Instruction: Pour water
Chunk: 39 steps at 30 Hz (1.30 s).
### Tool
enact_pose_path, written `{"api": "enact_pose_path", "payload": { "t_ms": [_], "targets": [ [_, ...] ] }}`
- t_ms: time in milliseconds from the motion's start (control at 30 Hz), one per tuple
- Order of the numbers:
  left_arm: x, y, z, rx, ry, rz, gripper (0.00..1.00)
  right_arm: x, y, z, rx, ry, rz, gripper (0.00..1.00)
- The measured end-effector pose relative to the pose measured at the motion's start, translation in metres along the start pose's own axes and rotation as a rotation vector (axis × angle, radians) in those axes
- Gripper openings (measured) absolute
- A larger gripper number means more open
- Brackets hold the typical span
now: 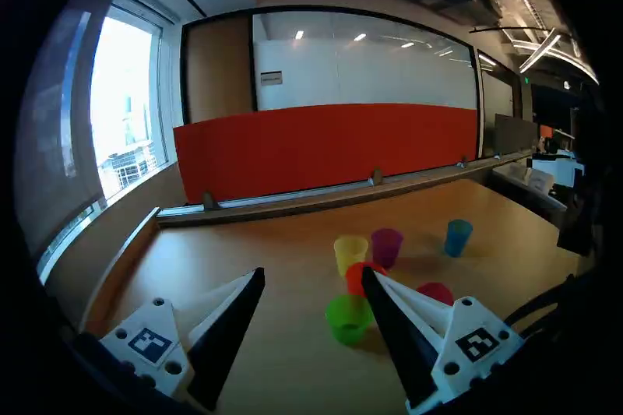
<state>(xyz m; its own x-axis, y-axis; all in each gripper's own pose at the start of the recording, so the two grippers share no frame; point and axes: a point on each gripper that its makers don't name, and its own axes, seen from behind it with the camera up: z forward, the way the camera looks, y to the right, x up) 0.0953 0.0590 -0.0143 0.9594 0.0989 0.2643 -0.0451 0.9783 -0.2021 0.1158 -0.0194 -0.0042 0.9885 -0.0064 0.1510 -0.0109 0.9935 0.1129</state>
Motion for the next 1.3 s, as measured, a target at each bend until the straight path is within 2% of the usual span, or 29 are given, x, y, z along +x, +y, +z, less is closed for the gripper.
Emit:
{"api": "enact_pose_path", "payload": {
  "t_ms": [300,600,933,1300],
  "targets": [
    [-0.020,0.011,0.004,-0.037,-0.080,0.009,0.92,-0.007,-0.007,-0.003,0.042,-0.054,-0.053,0.99],
    [-0.043,0.018,0.011,-0.083,-0.150,-0.014,0.92,-0.012,-0.015,-0.001,0.060,-0.096,-0.074,0.99],
    [-0.081,0.028,0.033,-0.140,-0.232,0.023,0.92,-0.021,-0.028,0.002,0.066,-0.130,-0.083,0.99],
    [-0.121,0.042,0.065,-0.222,-0.322,0.076,0.92,-0.033,-0.031,0.011,0.064,-0.169,-0.097,0.99]
  ]
}}
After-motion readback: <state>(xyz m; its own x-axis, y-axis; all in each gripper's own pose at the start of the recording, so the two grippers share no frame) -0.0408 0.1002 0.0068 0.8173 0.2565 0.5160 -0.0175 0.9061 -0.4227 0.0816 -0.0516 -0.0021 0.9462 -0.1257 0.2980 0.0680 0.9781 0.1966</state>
